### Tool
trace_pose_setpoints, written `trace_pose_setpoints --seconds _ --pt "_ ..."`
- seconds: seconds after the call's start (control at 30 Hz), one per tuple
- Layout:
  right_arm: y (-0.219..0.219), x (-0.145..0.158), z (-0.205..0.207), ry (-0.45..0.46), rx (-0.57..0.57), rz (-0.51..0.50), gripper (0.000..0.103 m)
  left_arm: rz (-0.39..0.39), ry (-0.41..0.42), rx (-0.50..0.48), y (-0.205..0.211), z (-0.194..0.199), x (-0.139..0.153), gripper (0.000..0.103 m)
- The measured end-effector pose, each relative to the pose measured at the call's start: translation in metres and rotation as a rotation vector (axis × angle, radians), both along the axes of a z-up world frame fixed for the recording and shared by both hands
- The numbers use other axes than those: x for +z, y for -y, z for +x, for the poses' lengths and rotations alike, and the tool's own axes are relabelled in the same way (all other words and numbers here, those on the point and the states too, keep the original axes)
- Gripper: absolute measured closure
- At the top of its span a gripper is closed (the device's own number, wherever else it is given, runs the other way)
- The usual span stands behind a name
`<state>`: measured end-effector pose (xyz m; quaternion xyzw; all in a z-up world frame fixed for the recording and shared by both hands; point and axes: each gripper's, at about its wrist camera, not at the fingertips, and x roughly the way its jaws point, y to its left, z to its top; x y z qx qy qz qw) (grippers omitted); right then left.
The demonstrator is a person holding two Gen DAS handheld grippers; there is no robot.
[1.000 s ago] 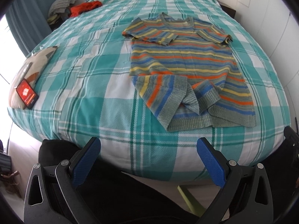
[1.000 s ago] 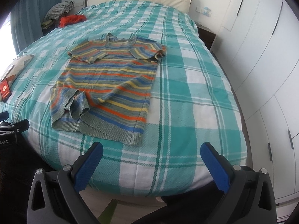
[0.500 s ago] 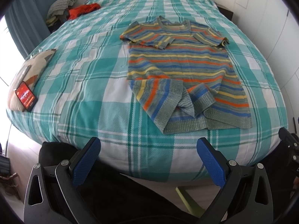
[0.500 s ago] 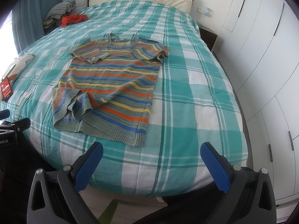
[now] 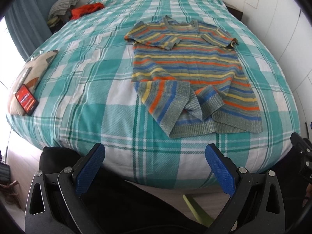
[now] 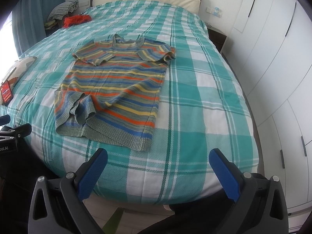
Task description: Fold small clothes
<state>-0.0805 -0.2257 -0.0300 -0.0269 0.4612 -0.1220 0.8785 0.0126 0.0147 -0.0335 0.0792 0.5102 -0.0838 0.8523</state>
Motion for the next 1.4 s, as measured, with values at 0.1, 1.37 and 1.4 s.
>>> trace_pose_setpoints --seconds 0.1,1.37,1.4 --pt "0.001 -0.001 -0.001 0.0 0.0 0.001 0.001 -0.002 0.004 -0.001 0.0 0.0 0.001 0.0" --pt "0.031 -0.034 0.007 -0.06 -0.023 0.17 0.001 0.181 0.063 -0.216 0.047 0.09 -0.098 0.002" --pt "0.033 -0.035 0.005 -0.065 -0.024 0.158 0.001 0.181 0.064 -0.212 0.046 0.091 -0.098 0.002"
